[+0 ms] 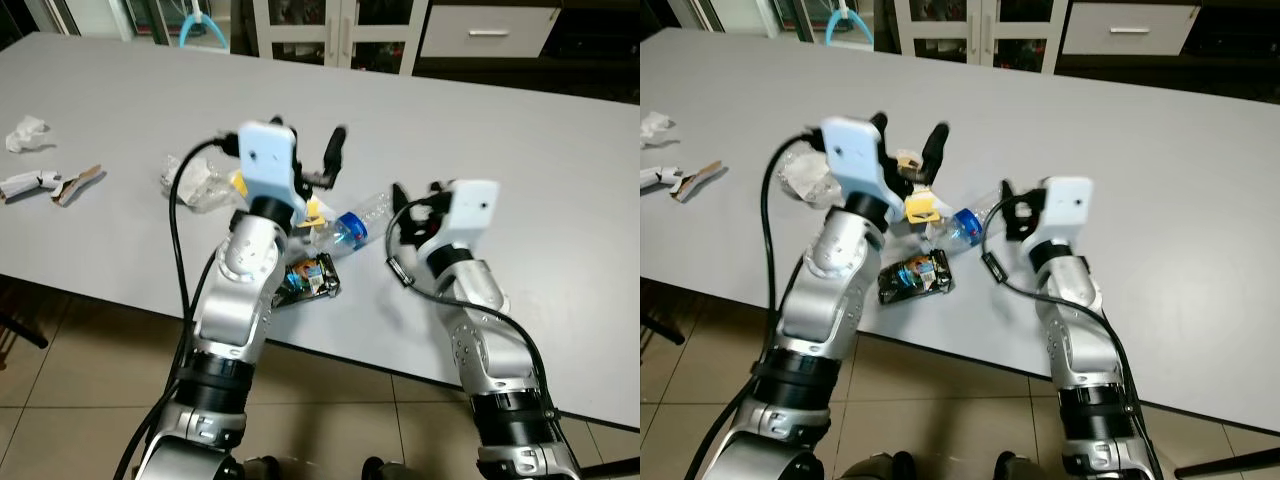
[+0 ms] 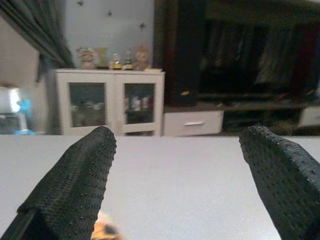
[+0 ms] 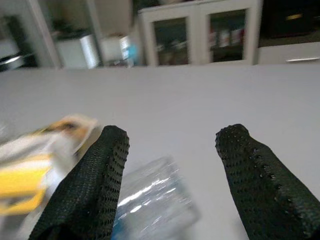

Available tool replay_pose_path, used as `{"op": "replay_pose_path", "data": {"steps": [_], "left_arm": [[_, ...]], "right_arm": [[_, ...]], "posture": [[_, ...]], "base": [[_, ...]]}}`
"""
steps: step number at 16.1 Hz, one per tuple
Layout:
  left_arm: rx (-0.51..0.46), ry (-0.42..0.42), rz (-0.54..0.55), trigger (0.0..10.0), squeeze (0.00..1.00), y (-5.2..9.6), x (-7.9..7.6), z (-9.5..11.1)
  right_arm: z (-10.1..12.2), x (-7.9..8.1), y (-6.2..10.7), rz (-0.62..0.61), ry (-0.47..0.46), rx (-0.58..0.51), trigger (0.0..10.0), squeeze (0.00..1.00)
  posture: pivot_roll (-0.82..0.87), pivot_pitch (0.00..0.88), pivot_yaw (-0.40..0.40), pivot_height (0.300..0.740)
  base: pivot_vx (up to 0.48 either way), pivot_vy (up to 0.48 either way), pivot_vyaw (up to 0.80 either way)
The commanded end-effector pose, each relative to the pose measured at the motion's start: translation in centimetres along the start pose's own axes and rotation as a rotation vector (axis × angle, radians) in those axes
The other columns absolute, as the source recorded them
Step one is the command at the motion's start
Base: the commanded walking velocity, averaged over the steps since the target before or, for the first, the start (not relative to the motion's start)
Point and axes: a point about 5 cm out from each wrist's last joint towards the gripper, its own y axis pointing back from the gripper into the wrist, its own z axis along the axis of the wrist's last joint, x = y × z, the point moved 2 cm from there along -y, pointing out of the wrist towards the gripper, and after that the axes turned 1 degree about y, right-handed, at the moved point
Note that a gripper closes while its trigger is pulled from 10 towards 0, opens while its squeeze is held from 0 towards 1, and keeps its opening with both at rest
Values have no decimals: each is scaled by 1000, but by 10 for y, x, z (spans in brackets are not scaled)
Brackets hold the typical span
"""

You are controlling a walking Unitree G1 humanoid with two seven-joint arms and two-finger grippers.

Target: Picking trash to rubbish bin

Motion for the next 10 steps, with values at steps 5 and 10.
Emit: {"op": "replay_pose_path", "data": {"steps": [5,10], "left_arm": [[28,114,1,10000,0,12,18,4],[32,232,-68,10000,0,18,15,11]], "right_arm": [[-2,15,11,230,10,42,10000,0],[3,21,14,334,14,37,10000,0]], "posture": [[-86,144,27,740],[-81,146,25,740]], "base": [[0,0,0],[0,0,0]]}}
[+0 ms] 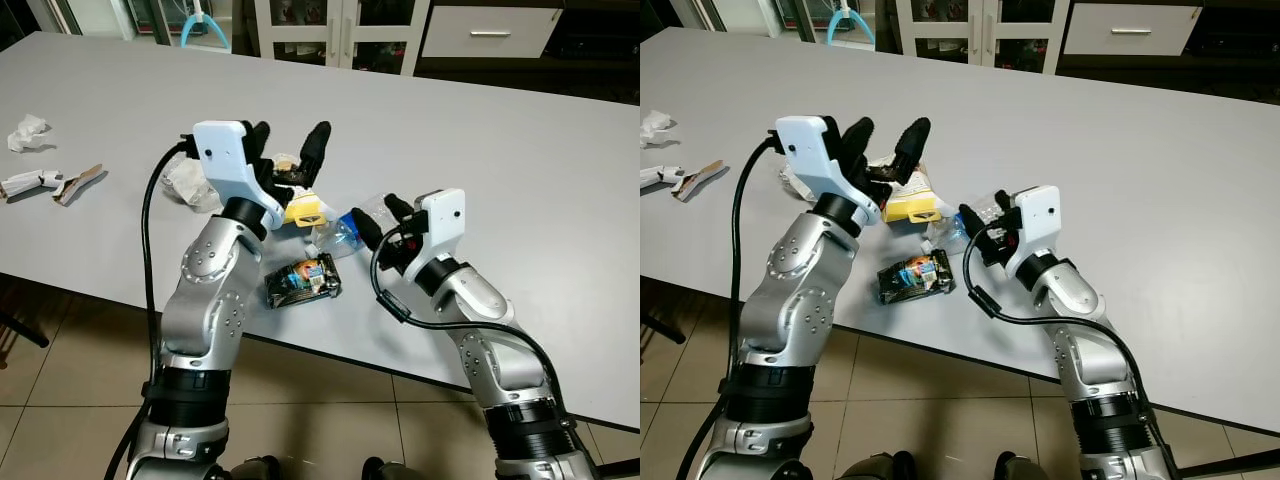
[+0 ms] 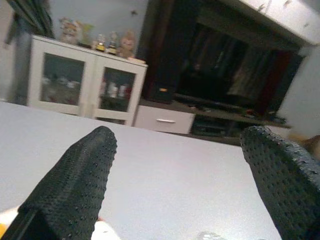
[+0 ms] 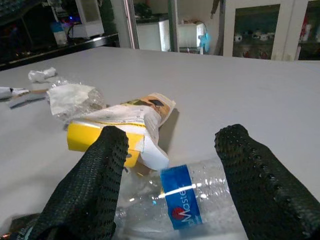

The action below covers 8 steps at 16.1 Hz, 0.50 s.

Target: Picking trash to rubbish bin

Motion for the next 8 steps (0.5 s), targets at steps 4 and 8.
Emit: {"op": "replay_pose_path", "data": {"steps": [4,8], "left_arm": [[-130,451,-122,10000,0,17,0,42],[-351,799,100,10000,0,42,44,64]], "right_arm": [[0,9,4,75,-3,11,10000,0],[-3,13,2,90,-12,19,10000,0]], "posture": [[-65,151,25,740],[-50,153,34,740]], "base": [[0,0,0],[0,0,0]]}}
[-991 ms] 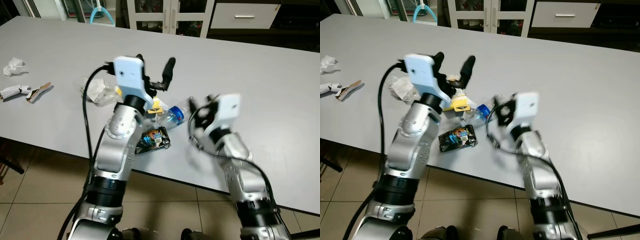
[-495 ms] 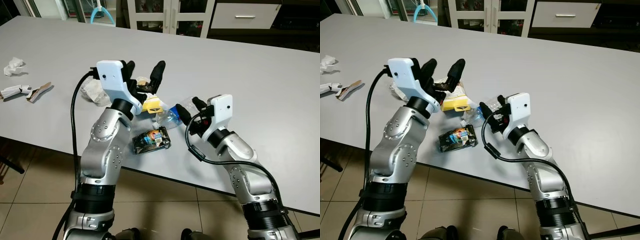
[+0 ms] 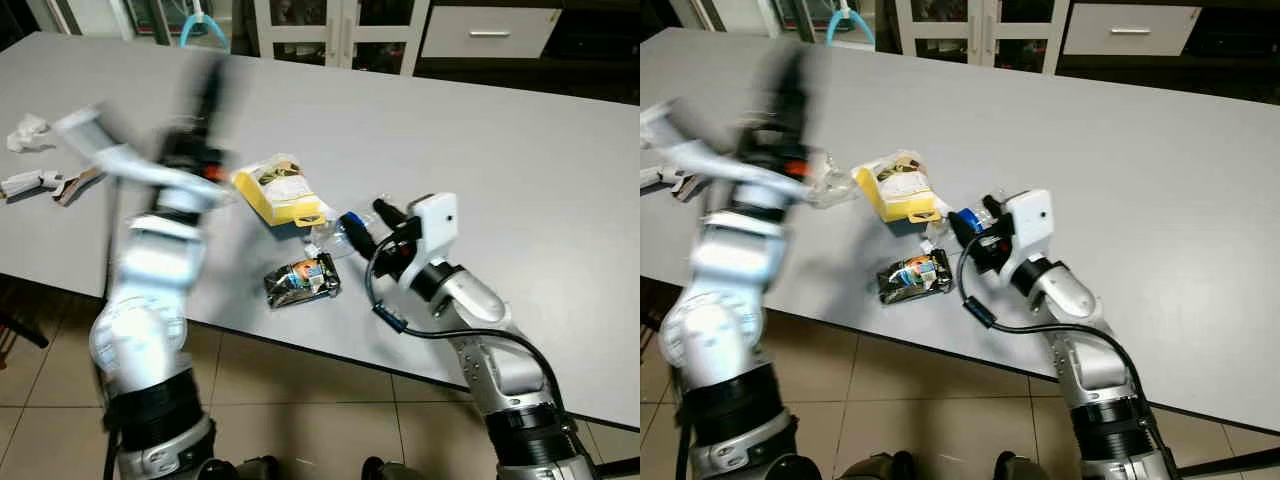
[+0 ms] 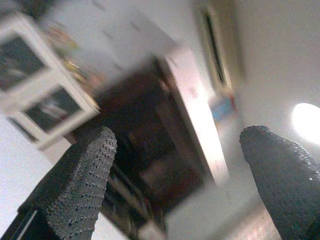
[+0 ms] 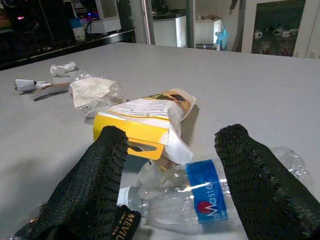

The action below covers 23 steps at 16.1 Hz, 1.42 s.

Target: Picking trash to rubbish bin

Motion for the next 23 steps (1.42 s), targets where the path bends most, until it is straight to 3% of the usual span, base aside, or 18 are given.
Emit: {"op": "replay_pose_path", "data": {"steps": [1,5,9,12,17,19,23], "left_arm": [[-63,48,143,10000,0,13,17,11],[-41,-44,478,10000,0,55,57,11],[-52,-182,702,10000,0,70,77,17],[-22,-180,694,10000,0,66,79,11],[109,-45,592,10000,0,50,80,-31],[150,-25,579,10000,0,44,87,-45],[175,-28,585,10000,0,38,104,-55]], "right_arm": [[-1,2,1,20,-6,5,10000,0],[-3,2,1,20,-8,10,10000,0],[-3,2,-1,21,-9,10,10000,0],[-3,3,-2,19,-9,8,10000,0],[-1,3,-1,12,-3,0,10000,0],[-1,3,-1,9,-1,-1,10000,0],[0,3,0,3,1,-4,10000,0]], "posture": [[-46,154,38,740],[-33,154,42,740],[-30,150,45,740],[-39,144,50,740],[-69,131,51,740],[-85,128,52,740],[-100,123,53,740]], "base": [[0,0,0],[0,0,0],[0,0,0],[0,0,0],[0,0,0],[0,0,0],[0,0,0]]}}
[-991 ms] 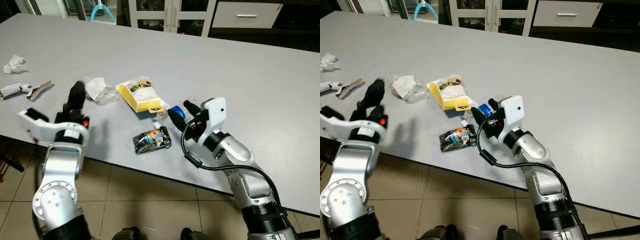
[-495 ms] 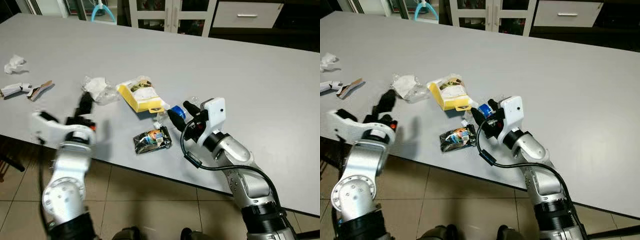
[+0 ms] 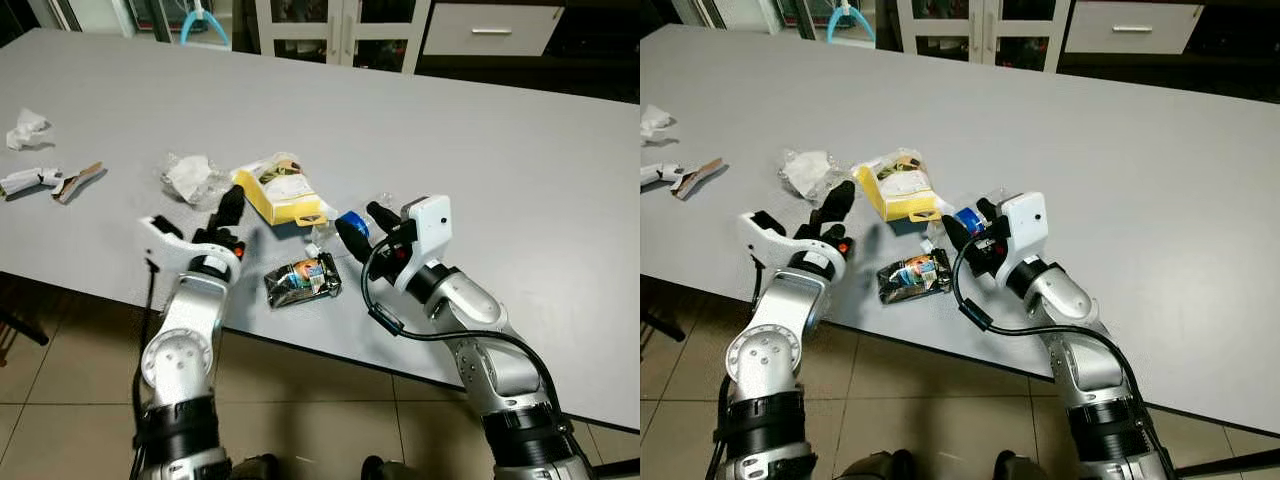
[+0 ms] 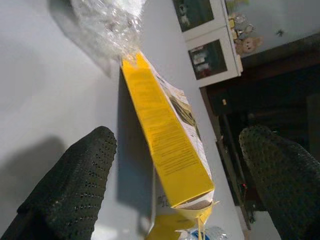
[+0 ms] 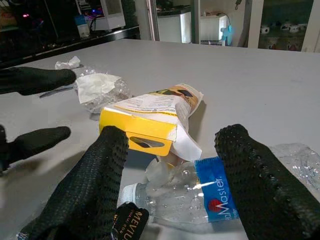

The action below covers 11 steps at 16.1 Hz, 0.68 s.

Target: Picking trash to rubbish bin

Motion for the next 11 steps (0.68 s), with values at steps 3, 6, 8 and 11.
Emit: {"op": "replay_pose_path", "data": {"steps": [3,6,8,11], "left_arm": [[-7,-20,-18,10000,0,-6,1,0],[7,-28,-30,10000,0,-8,-1,-8],[15,-28,-35,10000,0,-10,-3,-12],[20,-22,-38,10000,0,-14,-6,-14]], "right_arm": [[3,0,2,-9,7,-12,10000,0],[3,1,2,-11,4,-12,10000,0],[3,1,2,-12,2,-12,10000,0],[3,1,2,-12,2,-12,10000,0]], "posture": [[-102,126,52,740],[-105,135,49,740],[-104,140,49,740],[-104,142,49,740]], "base": [[0,0,0],[0,0,0],[0,0,0],[0,0,0]]}}
